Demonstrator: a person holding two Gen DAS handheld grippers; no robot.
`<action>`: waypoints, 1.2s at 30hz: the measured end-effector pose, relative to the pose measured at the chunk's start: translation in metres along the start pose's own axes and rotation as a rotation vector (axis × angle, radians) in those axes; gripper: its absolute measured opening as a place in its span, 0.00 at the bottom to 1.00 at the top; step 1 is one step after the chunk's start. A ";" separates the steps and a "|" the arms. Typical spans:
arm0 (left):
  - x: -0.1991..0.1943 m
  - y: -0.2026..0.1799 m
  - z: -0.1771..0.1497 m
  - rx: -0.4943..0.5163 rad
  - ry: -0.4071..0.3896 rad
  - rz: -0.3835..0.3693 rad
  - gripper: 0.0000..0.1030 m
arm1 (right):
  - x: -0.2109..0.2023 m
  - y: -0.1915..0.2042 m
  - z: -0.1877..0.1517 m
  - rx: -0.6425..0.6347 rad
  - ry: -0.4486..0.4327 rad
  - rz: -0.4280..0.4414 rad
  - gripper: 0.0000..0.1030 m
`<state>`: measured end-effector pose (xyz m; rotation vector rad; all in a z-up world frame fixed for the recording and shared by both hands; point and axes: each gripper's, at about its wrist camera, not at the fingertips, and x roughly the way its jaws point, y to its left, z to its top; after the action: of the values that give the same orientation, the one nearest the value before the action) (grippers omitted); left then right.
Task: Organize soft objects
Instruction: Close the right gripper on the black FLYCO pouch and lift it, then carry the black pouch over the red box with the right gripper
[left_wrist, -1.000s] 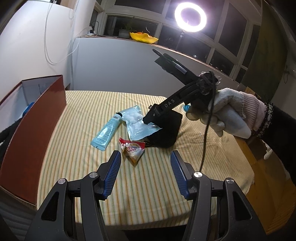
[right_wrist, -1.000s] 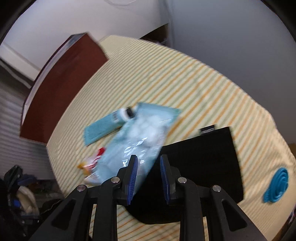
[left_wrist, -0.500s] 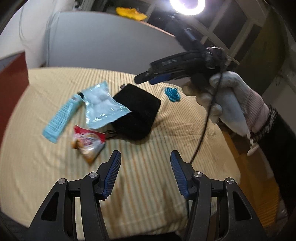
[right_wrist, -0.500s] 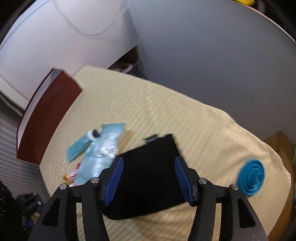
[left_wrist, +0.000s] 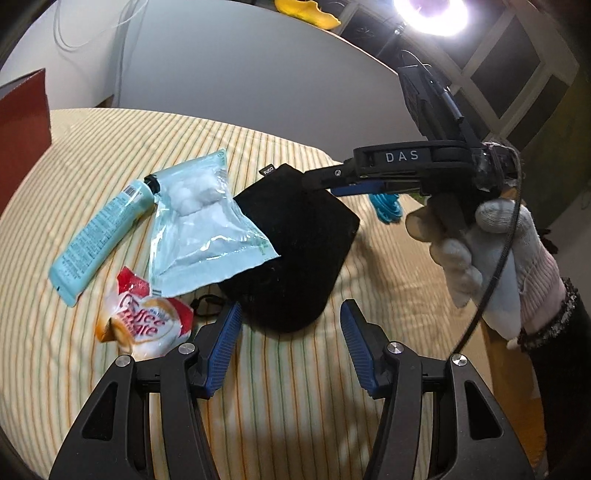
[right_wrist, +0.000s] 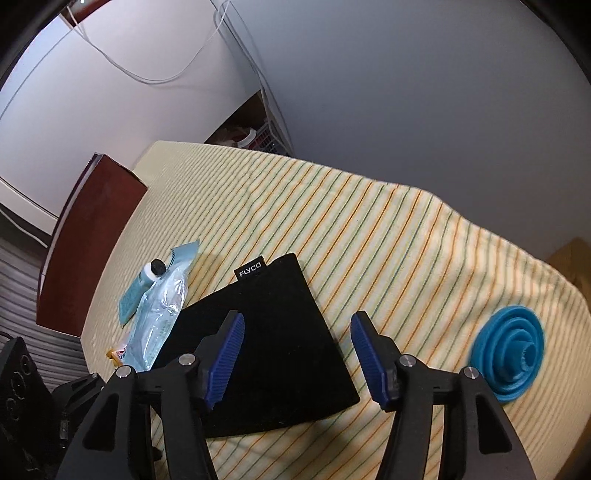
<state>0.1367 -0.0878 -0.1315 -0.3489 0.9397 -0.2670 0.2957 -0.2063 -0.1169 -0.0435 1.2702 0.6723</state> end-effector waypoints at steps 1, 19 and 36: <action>0.002 0.000 0.002 -0.003 -0.002 0.009 0.53 | 0.002 -0.002 -0.001 0.005 0.002 0.014 0.55; 0.014 0.007 0.009 -0.045 -0.049 -0.005 0.40 | -0.008 0.003 -0.020 0.002 -0.015 0.108 0.37; -0.026 -0.038 -0.021 0.062 -0.045 -0.144 0.40 | -0.066 0.003 -0.082 0.072 -0.066 0.085 0.36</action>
<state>0.1023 -0.1166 -0.1082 -0.3646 0.8612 -0.4181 0.2142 -0.2648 -0.0836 0.0916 1.2375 0.6946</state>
